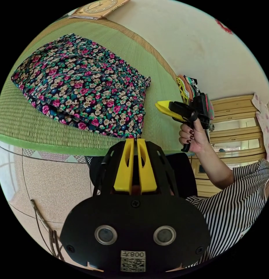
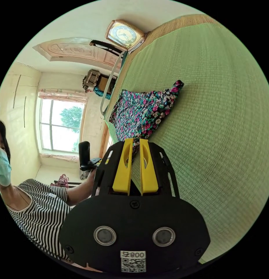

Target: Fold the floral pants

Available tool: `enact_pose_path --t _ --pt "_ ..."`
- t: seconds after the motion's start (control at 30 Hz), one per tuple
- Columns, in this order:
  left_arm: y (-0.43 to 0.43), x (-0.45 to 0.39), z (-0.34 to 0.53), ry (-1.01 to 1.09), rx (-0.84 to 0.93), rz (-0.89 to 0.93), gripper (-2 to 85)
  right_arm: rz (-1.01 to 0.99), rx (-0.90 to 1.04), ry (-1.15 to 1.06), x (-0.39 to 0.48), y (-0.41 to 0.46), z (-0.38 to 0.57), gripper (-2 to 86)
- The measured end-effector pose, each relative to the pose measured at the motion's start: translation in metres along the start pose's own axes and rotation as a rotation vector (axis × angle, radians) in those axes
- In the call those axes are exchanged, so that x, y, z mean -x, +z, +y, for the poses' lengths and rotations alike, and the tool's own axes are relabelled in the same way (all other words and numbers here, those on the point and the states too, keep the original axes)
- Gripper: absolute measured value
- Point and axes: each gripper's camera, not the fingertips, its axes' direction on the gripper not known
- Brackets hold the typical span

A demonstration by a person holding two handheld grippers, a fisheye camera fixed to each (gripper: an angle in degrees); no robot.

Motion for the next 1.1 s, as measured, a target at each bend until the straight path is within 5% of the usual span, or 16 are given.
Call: enact_pose_path --t 0.3,0.6,1.1 --pt "-0.023 0.005 0.006 0.039 -0.076 0.025 1.2 -0.272 0.09 0.139 -0.05 0.027 0.026 10.8" --pt "-0.041 0.034 0.012 0.038 -0.112 0.06 1.6 -0.322 0.078 0.162 -0.071 0.024 0.03 3.5" --pt "-0.08 0.214 0.036 -0.579 -0.592 0.626 9.8 -0.458 -0.015 0.044 -0.049 -0.025 0.005 2.1"
